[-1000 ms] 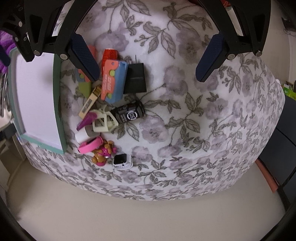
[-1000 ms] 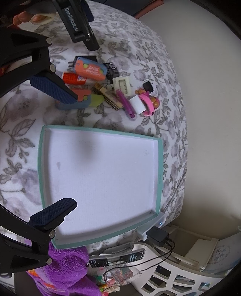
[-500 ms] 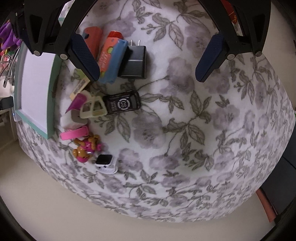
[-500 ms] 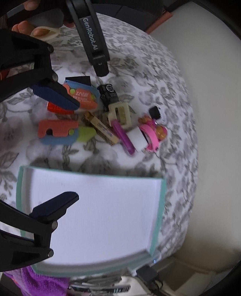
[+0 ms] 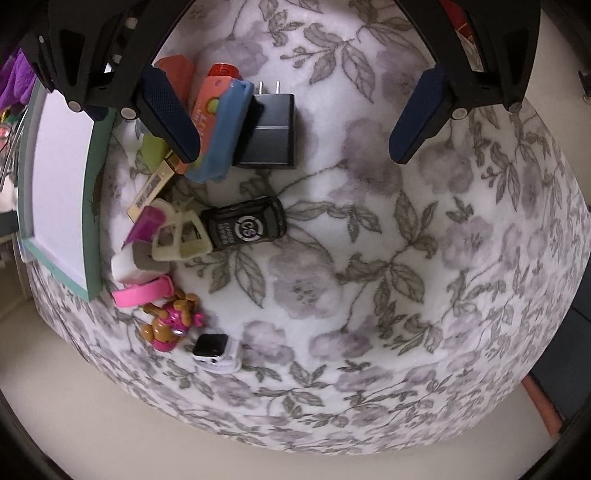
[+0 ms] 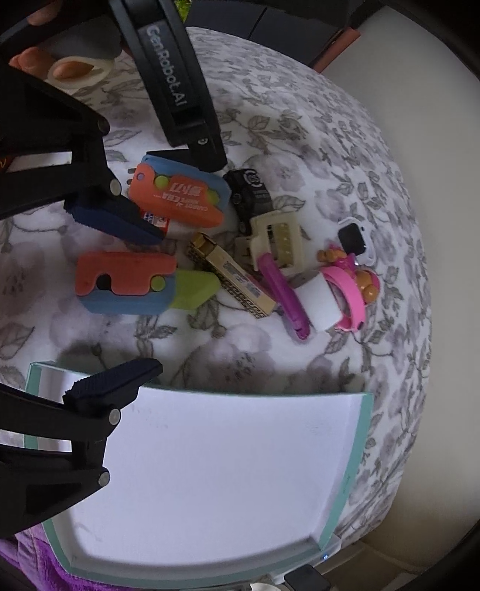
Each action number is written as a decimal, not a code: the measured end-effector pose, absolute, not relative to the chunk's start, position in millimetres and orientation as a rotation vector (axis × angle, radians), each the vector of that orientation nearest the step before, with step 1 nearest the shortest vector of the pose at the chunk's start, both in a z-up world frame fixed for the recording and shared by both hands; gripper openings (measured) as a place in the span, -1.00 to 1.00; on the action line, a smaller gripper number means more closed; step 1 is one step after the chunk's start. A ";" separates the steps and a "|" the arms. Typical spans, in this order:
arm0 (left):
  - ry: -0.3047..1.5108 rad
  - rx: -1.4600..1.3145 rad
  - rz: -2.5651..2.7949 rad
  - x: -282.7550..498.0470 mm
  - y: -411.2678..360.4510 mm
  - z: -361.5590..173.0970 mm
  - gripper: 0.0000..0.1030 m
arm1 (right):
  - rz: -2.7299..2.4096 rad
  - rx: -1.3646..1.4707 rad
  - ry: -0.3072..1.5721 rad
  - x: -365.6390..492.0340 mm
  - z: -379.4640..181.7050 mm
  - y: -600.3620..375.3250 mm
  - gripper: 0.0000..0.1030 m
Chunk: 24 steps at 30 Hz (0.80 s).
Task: Organize rigid objects
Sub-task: 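Grasp the blue-orange toy knife with the left tool while the right tool grasps the orange-blue knife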
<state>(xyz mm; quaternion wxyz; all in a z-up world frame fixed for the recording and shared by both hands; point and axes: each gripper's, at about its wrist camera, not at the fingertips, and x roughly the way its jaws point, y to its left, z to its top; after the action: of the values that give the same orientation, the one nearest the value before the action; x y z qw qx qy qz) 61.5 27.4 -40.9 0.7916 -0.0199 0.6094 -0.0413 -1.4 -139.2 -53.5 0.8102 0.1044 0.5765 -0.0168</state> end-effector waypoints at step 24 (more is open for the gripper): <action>1.333 0.237 -0.191 46.8 -32.7 -58.9 0.25 | 0.006 0.204 1.285 -2.1 -72.6 -132.6 0.16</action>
<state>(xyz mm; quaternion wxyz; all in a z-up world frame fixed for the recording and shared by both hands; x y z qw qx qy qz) 46.8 -32.7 -58.9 0.7752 0.1097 0.6158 -0.0884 -2.1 -132.6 -72.6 0.7957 0.0949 0.5982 0.0028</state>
